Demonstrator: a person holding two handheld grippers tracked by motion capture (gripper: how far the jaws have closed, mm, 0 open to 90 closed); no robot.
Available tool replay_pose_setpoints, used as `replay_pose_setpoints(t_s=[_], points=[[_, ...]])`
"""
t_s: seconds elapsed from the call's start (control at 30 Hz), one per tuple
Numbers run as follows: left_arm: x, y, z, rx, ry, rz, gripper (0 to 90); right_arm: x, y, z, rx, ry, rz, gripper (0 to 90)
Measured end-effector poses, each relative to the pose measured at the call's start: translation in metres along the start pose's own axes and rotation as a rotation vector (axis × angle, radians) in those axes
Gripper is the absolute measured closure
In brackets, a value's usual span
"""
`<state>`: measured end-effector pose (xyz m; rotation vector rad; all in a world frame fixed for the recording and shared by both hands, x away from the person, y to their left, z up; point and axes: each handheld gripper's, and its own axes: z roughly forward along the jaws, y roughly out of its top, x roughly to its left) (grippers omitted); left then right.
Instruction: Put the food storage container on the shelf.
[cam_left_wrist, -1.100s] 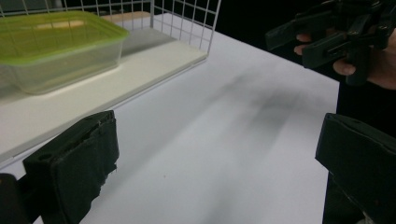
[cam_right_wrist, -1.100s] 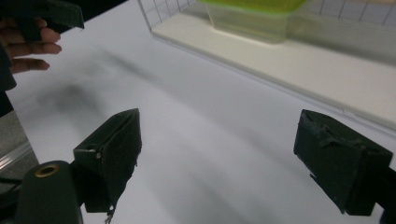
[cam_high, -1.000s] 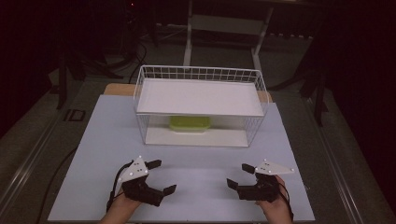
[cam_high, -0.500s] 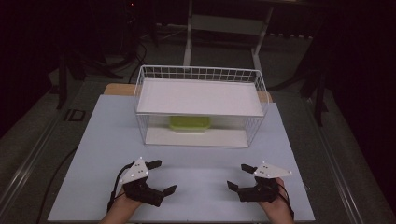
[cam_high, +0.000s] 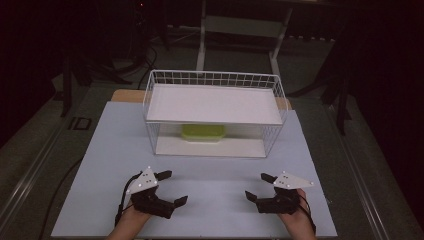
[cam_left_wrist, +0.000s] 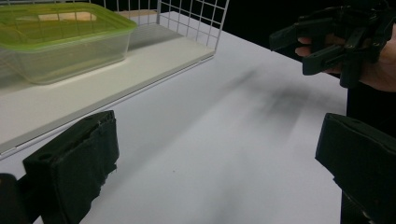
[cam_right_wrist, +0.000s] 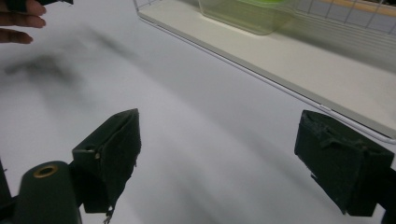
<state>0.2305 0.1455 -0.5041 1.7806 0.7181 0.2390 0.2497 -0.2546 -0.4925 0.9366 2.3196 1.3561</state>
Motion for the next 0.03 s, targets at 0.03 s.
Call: replay_pose_setpoints(t_s=[0.03], points=[[0.0000, 0.0000, 0.0000, 0.000, 0.000, 0.000, 0.0, -0.0004, 0.0002, -0.0003, -0.004, 0.006, 0.004, 14.5]])
